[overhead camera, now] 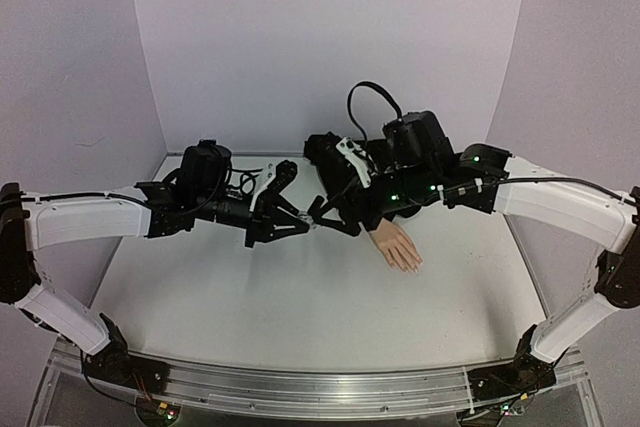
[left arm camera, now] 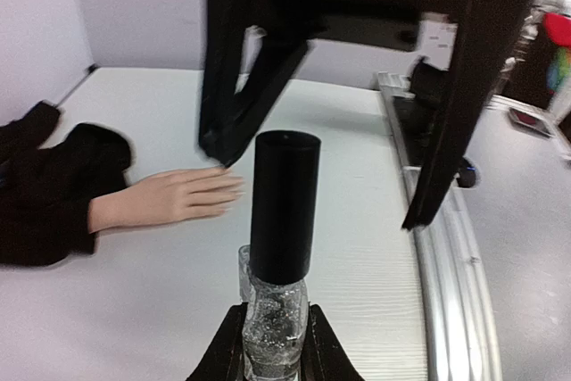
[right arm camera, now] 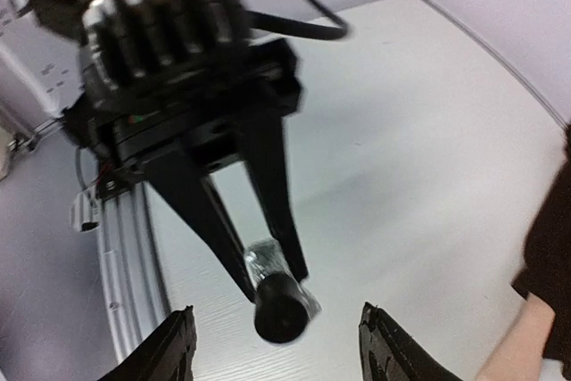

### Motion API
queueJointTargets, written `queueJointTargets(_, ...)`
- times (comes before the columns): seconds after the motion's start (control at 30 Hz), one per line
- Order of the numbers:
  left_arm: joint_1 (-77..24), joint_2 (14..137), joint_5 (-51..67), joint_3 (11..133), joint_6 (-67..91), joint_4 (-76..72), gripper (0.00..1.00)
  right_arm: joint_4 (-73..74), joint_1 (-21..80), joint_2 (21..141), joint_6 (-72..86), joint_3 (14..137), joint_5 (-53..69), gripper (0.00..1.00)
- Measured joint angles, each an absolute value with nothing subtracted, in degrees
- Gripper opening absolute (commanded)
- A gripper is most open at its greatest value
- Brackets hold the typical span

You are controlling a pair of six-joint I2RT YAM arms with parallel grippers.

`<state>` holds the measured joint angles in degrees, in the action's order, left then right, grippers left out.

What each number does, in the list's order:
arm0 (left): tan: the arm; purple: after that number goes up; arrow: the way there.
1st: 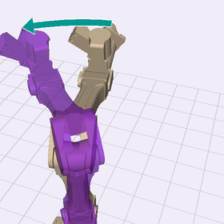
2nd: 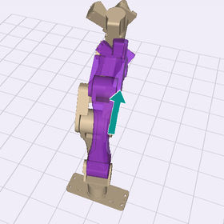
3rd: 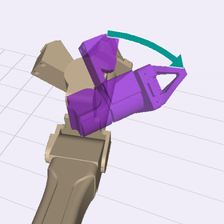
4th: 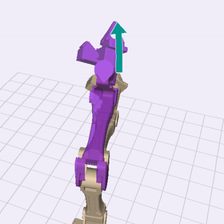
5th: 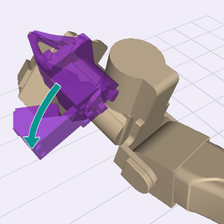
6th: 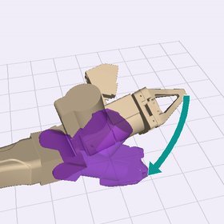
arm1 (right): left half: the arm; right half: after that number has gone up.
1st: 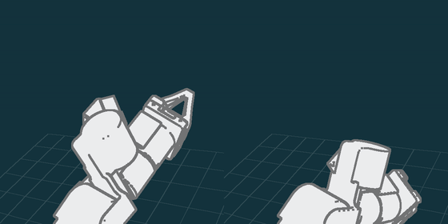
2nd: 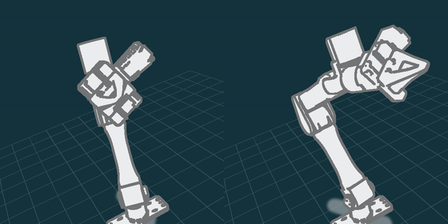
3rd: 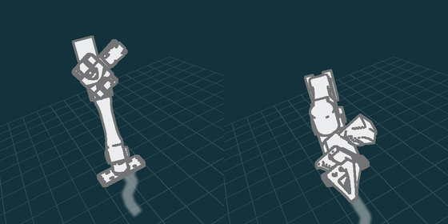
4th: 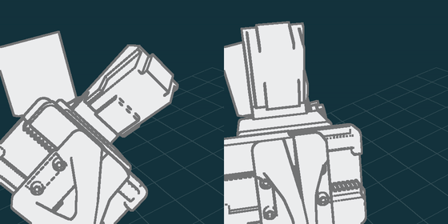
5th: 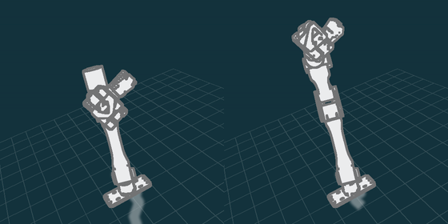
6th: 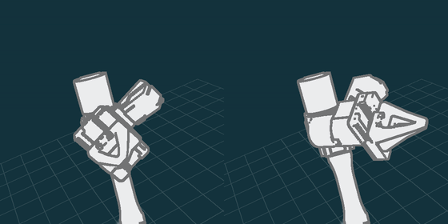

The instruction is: Paint the nails

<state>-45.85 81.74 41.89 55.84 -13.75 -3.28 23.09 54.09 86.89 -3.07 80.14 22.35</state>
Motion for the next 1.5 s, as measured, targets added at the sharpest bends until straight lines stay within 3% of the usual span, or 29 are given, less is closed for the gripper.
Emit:
queueJointTargets(0.27,-48.87,83.84,13.82,54.04,-10.70,-10.68,0.00,19.75,53.78,87.20,15.13,80.13,6.95,0.58)
queueJointTargets(0.4,-50.55,85.79,6.62,54.09,-9.28,-12.57,0.00,18.80,53.78,90.20,21.09,83.10,3.97,0.49)
queueJointTargets(0.6,-50.96,86.35,1.31,54.11,-7.69,-14.90,0.00,18.30,53.78,95.22,26.47,87.40,1.41,0.44)
queueJointTargets(0.9,-51.22,86.35,-0.25,54.11,-7.33,-15.75,0.00,18.02,53.78,101.48,29.31,92.64,2.47,0.29)
queueJointTargets(1.23,-51.30,86.16,-0.19,54.11,-6.94,-15.70,0.00,18.52,53.30,102.43,28.47,93.65,2.40,0.01)
queueJointTargets(1.4,-49.80,83.90,7.01,52.08,-7.19,-15.46,0.00,18.45,52.65,101.65,21.94,92.69,8.96,0.00)
queueJointTargets(1.5,-48.05,79.70,19.20,48.03,-7.21,-15.68,0.00,18.20,51.64,98.95,14.81,89.40,21.70,0.10)
